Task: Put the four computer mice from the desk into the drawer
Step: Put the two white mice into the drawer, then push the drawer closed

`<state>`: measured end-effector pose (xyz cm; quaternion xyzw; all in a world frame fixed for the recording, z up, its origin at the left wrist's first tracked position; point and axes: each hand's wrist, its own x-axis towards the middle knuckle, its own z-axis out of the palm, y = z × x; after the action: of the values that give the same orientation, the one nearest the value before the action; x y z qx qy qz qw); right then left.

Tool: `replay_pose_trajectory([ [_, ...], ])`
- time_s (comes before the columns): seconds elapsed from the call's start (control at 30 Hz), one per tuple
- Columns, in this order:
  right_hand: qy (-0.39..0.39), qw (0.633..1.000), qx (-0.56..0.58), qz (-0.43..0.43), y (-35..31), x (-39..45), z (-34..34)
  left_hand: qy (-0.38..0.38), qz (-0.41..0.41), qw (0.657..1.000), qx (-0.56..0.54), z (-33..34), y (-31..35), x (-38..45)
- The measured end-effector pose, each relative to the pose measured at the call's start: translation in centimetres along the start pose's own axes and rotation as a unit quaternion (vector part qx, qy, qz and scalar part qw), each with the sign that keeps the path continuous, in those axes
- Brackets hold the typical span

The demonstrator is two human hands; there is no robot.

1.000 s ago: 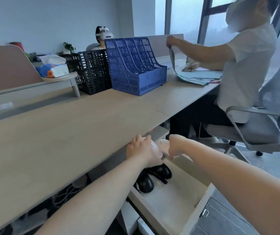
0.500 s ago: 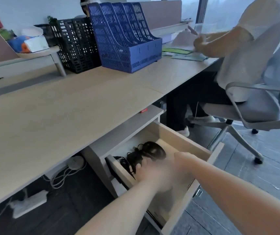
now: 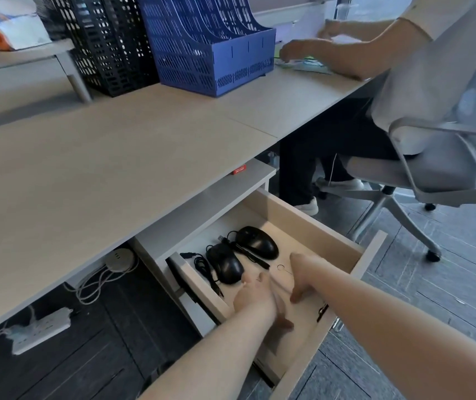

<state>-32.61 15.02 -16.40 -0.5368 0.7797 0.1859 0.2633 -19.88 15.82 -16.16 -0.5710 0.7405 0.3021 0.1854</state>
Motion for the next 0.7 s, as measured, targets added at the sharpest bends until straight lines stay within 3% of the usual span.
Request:
replay_pose_trajectory([
  [0.27,0.043,0.999,0.022,0.003,0.7,-0.8,-0.6,0.051,0.019,0.997,0.047,-0.5,0.4,-0.3],
  [0.37,0.129,0.989,0.069,0.028,1.5,-2.2,-2.0,0.096,0.048,0.992,0.066,-2.0,0.4,-0.7],
  [0.47,0.198,0.972,0.077,0.101,2.3,-4.1,-3.1,0.142,0.069,0.986,0.052,-4.0,0.5,-1.0],
  [0.57,0.196,0.951,0.114,0.212,3.1,-5.0,-3.6,0.168,0.086,0.979,0.071,-5.9,0.7,-1.9],
  [0.63,0.157,0.922,0.213,0.282,3.9,-5.0,-3.5,0.197,0.104,0.971,0.086,-7.1,0.7,-2.8],
  [0.7,0.154,0.906,0.27,0.287,4.2,-5.3,-3.7,0.235,0.129,0.959,0.092,-8.5,0.6,-3.7],
])
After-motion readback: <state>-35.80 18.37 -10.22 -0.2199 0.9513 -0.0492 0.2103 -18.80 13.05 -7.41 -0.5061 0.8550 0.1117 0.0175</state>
